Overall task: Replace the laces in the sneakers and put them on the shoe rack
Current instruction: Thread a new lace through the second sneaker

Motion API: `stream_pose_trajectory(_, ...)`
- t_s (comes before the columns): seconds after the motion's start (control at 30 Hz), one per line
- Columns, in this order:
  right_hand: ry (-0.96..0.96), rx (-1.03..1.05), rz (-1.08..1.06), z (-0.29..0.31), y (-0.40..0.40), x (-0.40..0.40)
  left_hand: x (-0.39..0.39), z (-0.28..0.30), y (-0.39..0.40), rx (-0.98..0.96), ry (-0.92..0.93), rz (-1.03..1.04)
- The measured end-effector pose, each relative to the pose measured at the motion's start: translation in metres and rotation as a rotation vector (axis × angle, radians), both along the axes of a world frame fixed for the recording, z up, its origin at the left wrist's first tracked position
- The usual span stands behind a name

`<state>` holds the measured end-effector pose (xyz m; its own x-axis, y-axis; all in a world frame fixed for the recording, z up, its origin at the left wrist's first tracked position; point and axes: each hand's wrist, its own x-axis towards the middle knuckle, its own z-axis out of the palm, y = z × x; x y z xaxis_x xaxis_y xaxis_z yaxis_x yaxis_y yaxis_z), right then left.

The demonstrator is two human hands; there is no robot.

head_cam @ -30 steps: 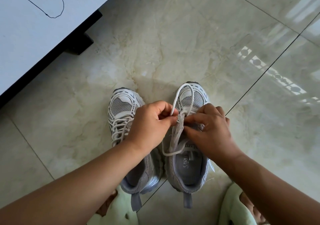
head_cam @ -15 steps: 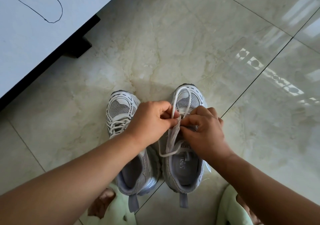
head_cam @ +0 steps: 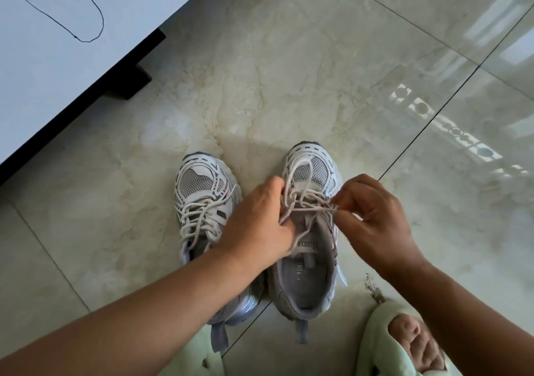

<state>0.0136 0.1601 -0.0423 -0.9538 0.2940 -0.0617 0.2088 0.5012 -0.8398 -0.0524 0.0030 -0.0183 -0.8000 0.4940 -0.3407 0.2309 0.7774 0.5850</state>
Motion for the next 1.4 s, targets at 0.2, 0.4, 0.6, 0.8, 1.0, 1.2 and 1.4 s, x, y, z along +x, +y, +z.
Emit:
stream_pose_trajectory(0.2,-0.185,0.090,-0.280,-0.012,0.047,0.031,0.003,-0.003,-0.006,0.057,0.067,0.087)
stream_pose_trajectory(0.4,-0.328,0.192,-0.474,-0.016,0.069,0.045,-0.001,-0.007,-0.011,0.062,0.118,0.128)
stream_pose_trajectory(0.6,-0.186,-0.213,-0.382,-0.004,0.043,0.029,0.000,-0.010,-0.012,0.098,0.205,0.053)
stream_pose_trajectory(0.8,-0.097,-0.638,-0.225,0.020,0.016,0.008,0.000,-0.009,-0.010,0.105,0.217,0.027)
stream_pose_trajectory(1.0,-0.114,-1.489,-0.550,0.034,0.017,-0.018,-0.001,-0.009,-0.011,0.087,0.208,0.025)
stream_pose_trajectory(1.2,-0.073,-1.714,-0.737,0.032,0.026,-0.021,-0.001,-0.011,-0.011,0.056,0.226,0.004)
stream_pose_trajectory(1.4,-0.094,-1.372,-0.593,0.020,0.021,-0.013,-0.002,-0.011,-0.011,0.049,0.225,0.001)
